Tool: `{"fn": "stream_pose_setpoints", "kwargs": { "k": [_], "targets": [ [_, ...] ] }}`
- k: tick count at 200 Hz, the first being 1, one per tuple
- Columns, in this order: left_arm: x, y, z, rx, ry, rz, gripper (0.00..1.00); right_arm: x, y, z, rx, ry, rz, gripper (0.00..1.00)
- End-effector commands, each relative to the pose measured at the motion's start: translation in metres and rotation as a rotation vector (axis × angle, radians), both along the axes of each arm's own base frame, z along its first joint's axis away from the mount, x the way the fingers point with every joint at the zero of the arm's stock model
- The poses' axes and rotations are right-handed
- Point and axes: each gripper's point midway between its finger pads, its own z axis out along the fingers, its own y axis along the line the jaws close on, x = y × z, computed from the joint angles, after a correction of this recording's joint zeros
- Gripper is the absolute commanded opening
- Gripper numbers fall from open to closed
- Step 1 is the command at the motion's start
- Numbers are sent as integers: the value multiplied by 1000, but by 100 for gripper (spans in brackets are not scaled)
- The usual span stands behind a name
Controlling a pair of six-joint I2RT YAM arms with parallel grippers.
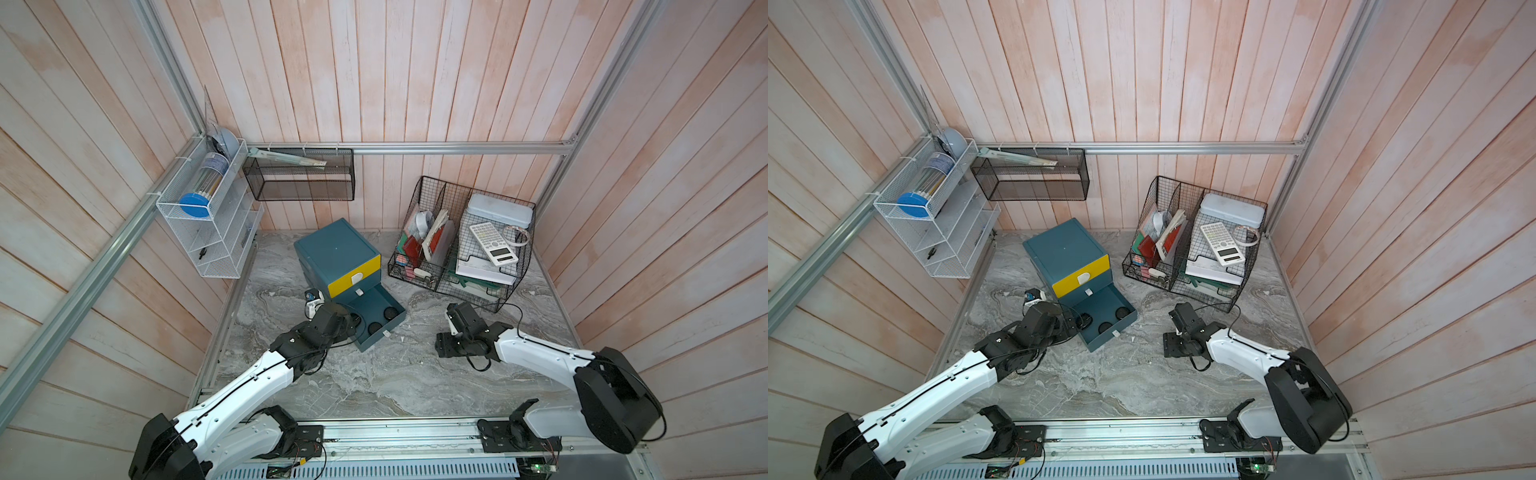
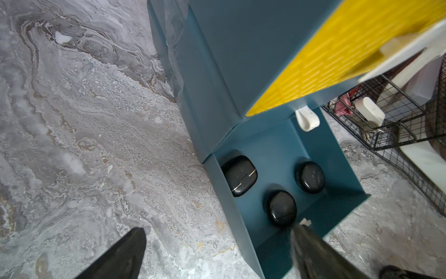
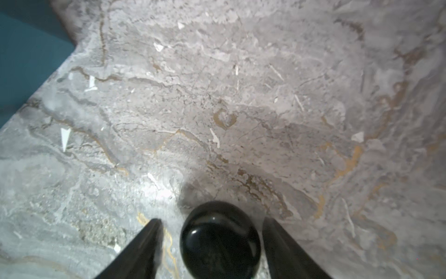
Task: Put the bluetooth earphones in the drawer according to color
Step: Pick up the Bluetooth earphone from the center of the board.
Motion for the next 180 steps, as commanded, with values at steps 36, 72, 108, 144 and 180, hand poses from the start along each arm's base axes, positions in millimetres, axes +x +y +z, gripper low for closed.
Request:
{"fn": "stream_pose_setpoints", "kwargs": {
  "k": [36,72,108,144,180],
  "targets": [
    [0,3,-1,-43,-7,12,100,-13,0,-17,-129,75,54,64],
    [-1,5,-3,-49,-4,13,100,-14,-1,-12,-151,68,58,65],
    [0,4,-7,-53,2,12,100,-19,-1,-12,-165,77,67,66],
    [0,4,-4,-60,-10,14,100,-20,2,-11,-165,75,77,62],
    [0,4,-4,-63,-15,15,100,-14,9,-4,-153,46,88,53]
  ]
}}
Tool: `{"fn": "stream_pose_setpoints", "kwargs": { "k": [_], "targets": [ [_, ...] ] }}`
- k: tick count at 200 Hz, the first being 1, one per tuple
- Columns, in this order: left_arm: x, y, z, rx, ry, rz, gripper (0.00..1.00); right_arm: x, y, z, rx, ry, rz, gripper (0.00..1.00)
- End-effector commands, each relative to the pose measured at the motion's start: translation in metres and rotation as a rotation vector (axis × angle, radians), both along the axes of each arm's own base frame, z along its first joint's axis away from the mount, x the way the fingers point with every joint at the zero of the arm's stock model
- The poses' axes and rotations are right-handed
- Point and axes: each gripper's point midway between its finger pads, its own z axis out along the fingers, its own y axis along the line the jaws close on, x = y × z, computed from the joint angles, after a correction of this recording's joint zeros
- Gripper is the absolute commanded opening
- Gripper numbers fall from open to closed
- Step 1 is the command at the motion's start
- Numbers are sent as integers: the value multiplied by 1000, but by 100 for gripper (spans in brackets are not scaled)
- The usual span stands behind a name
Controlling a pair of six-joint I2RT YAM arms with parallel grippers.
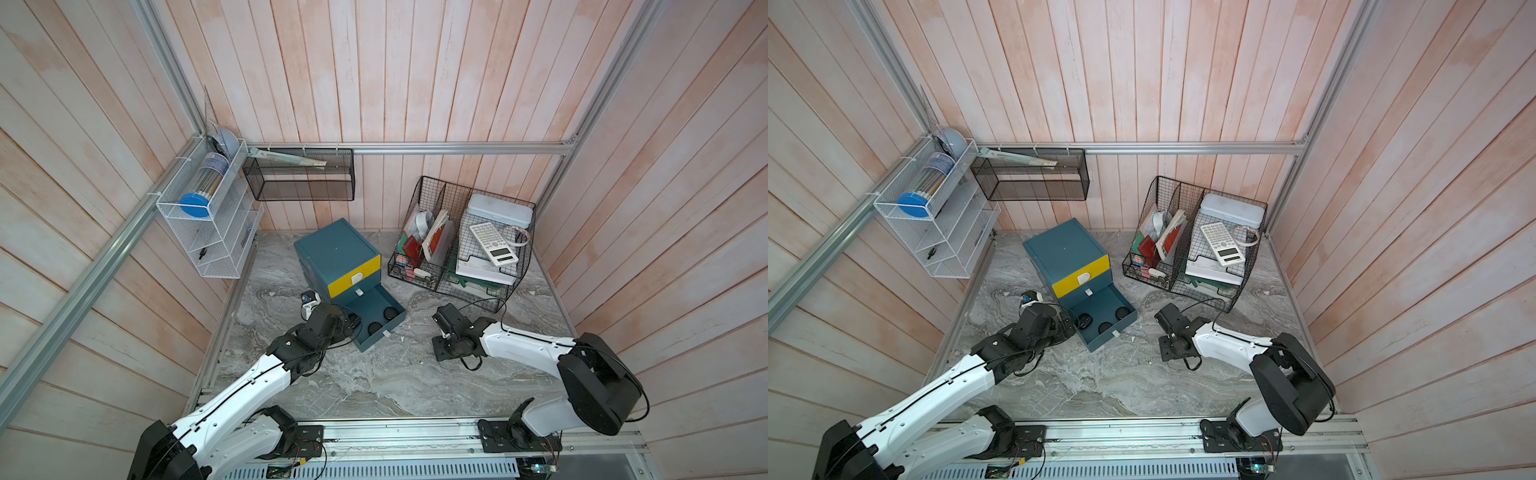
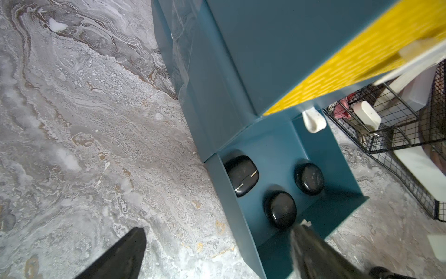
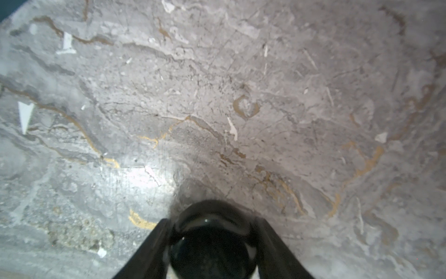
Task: Put the bluetooth earphones in the drawer according to color
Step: Pick up the Bluetooth earphone from the center of the board.
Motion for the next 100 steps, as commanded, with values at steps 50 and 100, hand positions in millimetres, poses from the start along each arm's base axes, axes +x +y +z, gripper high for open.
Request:
{"fn": "stream_pose_setpoints", "kwargs": {
  "k": [50,100],
  "targets": [
    [6,2,32,-47,-110,17,100,26,37,41,65,-90,92,50],
    [17,6,68,-27,-200,27,100,71,86,103,160,-214,179,50]
  ]
}}
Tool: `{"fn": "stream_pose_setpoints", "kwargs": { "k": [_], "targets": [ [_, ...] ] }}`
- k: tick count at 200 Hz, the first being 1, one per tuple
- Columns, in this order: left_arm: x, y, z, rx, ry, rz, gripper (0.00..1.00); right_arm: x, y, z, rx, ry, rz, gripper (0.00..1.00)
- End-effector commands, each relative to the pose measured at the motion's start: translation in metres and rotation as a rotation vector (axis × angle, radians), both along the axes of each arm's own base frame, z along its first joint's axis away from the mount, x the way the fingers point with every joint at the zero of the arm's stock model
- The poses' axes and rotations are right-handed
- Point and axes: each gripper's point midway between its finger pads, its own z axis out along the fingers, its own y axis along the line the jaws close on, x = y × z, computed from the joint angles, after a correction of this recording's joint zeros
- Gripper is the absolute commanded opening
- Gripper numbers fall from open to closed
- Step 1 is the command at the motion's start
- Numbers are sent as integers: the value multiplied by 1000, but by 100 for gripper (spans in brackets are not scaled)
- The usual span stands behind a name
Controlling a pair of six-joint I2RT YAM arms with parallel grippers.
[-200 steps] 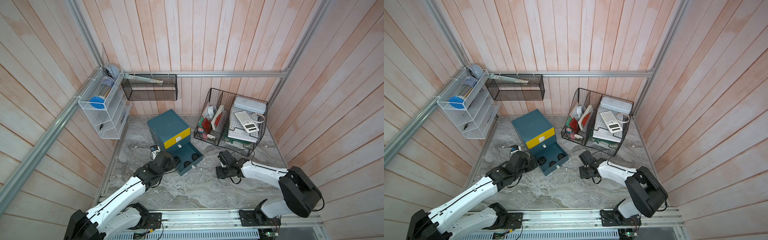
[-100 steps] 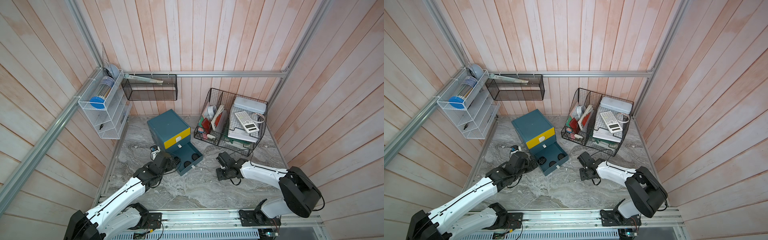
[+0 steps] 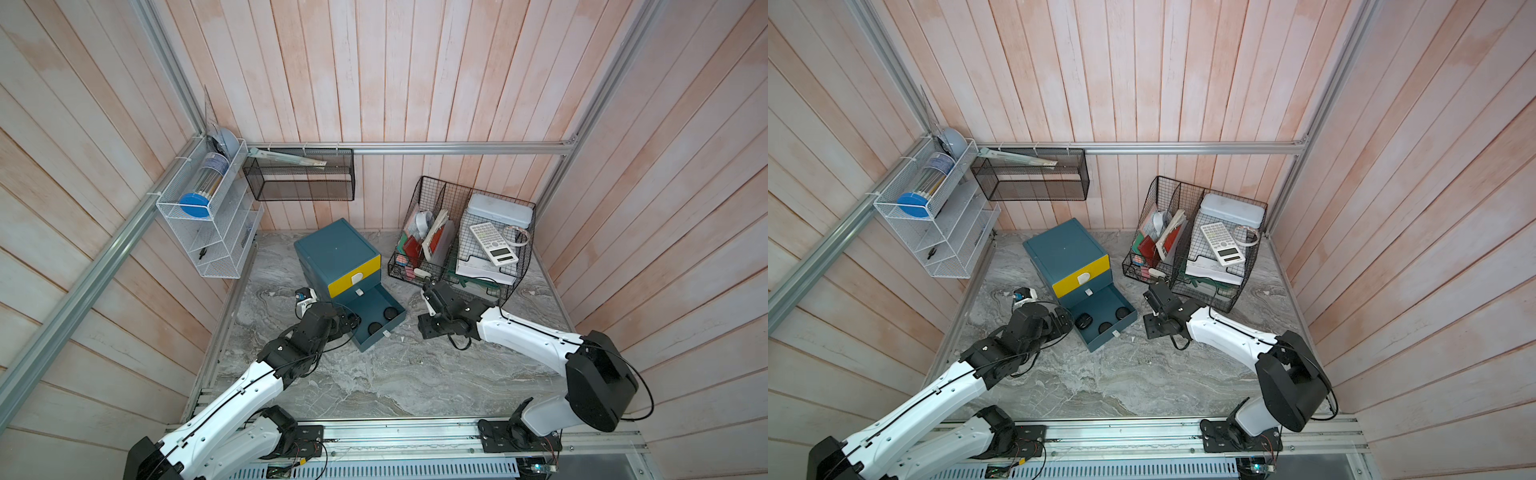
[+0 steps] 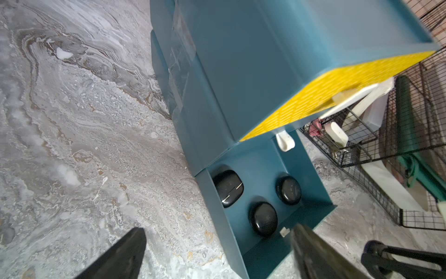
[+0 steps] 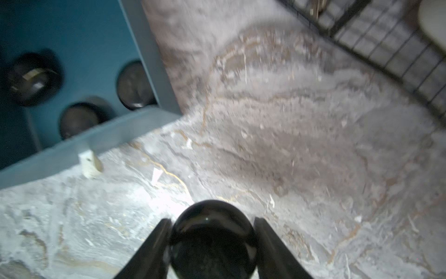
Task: Put the bluetooth earphones in the drawer according to color
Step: Pick up the Bluetooth earphone from the center of the board, then place the bluetooth earphone in the drawer.
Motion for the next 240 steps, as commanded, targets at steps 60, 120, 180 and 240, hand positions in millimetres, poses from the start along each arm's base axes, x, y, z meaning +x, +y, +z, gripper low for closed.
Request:
{"fn": "stream_pose_setpoints", "kwargs": {
  "k": [60,120,180,240],
  "targets": [
    [29,13,56,61,-184,61,100,48,88,47,188,-96,213,49],
    [48,24,66,60,-230,93,100,66,120,37,294,-162,280,48],
    [56,34,68,40,-242,100,100,73,135,15,355,-172,292,52],
    [66,33,61,-6,-205,90,100,76,135,8,345,-175,283,72]
  ]
}}
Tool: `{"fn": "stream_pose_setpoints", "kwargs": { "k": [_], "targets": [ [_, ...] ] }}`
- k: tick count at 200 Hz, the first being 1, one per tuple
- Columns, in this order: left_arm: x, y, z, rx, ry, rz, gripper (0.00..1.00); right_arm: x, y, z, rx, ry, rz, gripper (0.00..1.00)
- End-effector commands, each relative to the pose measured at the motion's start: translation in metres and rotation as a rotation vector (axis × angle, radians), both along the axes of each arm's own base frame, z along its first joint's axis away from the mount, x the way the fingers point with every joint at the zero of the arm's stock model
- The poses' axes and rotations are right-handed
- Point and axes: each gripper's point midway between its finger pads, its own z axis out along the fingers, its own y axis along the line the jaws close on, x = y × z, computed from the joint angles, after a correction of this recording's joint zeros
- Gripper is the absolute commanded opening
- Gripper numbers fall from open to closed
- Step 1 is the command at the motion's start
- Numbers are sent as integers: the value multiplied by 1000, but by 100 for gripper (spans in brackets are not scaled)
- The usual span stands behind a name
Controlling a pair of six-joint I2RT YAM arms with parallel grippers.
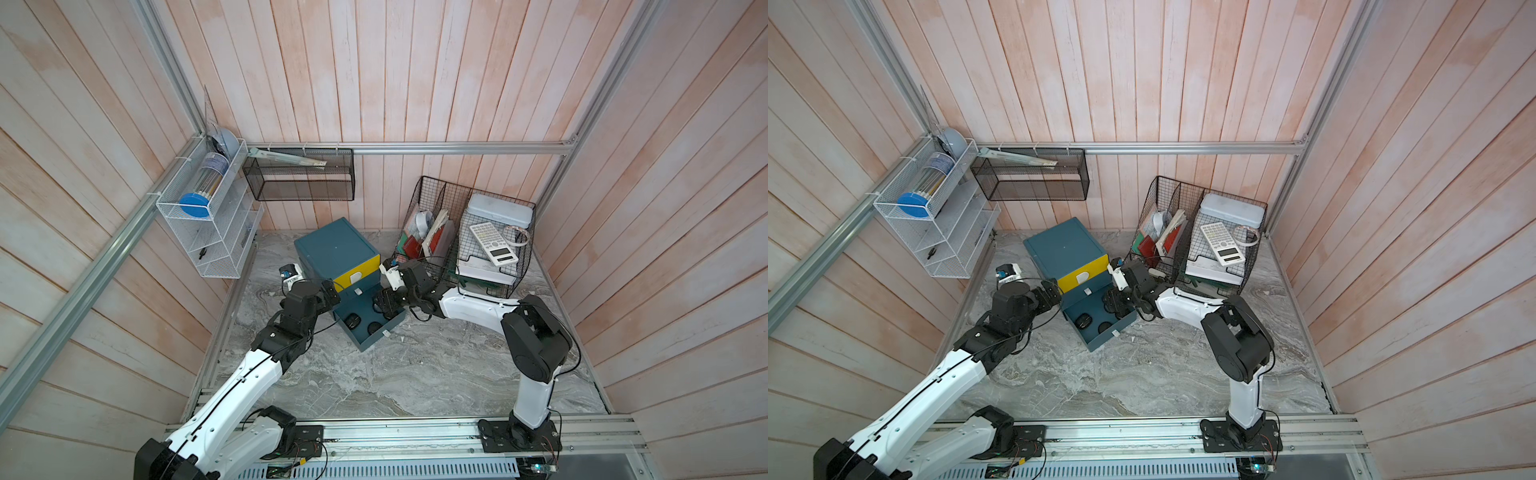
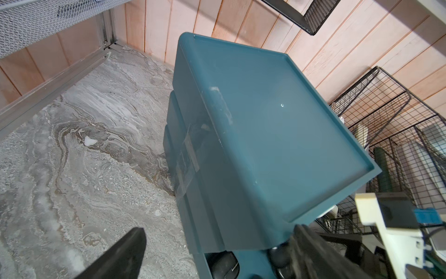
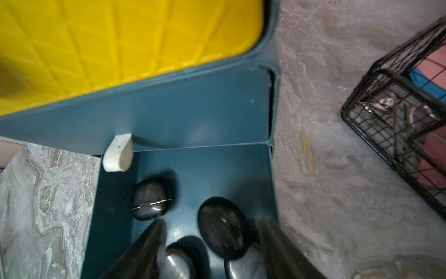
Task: Put the bluetooth earphones in the drawer according to color
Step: Place the bluetooth earphone in the drawer, then close the drawer of the storage box.
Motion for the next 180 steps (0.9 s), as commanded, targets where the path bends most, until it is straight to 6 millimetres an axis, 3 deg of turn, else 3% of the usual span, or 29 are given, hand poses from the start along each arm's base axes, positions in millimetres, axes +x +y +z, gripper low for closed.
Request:
{"fn": "stream_pose_setpoints", "kwargs": {
  "k": [1,35,75,116,153,180],
  "targets": [
    [9,-2,9,-25,-8,-12,100,2,3,3,23,-18,1,72],
    [13,2,9,7,18,-7,100,-2,1,14,36,-26,8,73],
    [6,-2,17,-40,7,-36,100,-16,-16,27,30,-44,-3,73],
    [7,-4,37,-70,-22,-61,100,-32,-31,40,67,-51,-28,73],
    [15,10,49,-65,-6,-24,100,-54,-42,31,80,2,-11,70],
    [32,19,48,-146,29,-41,100,-71,-44,19,76,46,28,69]
  ]
}}
